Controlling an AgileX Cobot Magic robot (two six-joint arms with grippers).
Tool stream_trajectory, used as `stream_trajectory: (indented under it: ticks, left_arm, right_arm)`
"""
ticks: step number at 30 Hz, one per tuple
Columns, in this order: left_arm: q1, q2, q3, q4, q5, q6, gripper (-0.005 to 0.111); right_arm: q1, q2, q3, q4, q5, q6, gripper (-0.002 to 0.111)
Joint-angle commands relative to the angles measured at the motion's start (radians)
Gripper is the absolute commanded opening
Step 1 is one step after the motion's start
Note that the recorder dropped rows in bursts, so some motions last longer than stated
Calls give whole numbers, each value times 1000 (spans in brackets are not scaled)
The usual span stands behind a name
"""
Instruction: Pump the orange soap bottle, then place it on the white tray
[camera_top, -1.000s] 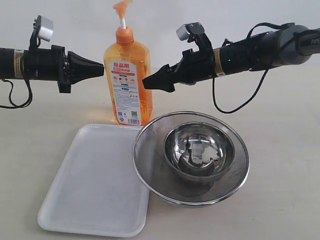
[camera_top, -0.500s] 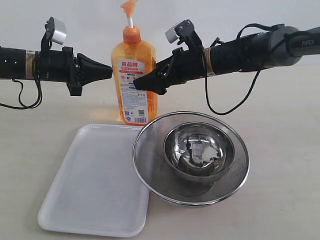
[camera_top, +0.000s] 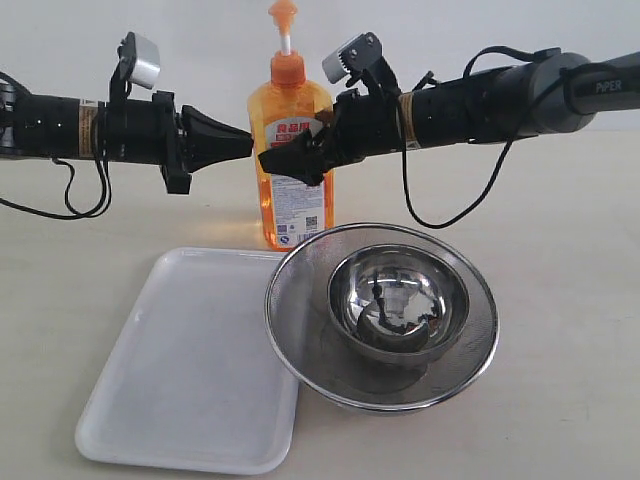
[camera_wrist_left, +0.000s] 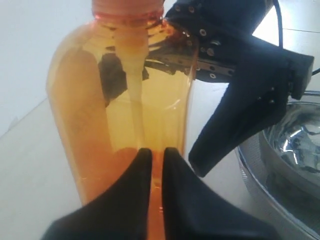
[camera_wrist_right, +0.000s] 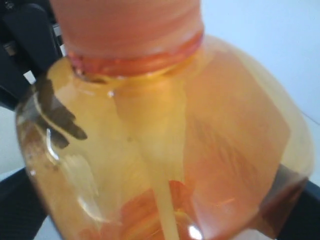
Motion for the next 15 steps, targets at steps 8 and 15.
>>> stream_trajectory:
  ticks: [8,15]
  left_arm:
    - [-8,0,-5,-100,67,3,5]
    - [-8,0,-5,-100,65,3,5]
  right_arm:
    - [13,-11,-5,0,-94,45,105]
    - [27,-11,-5,0,-85,51,105]
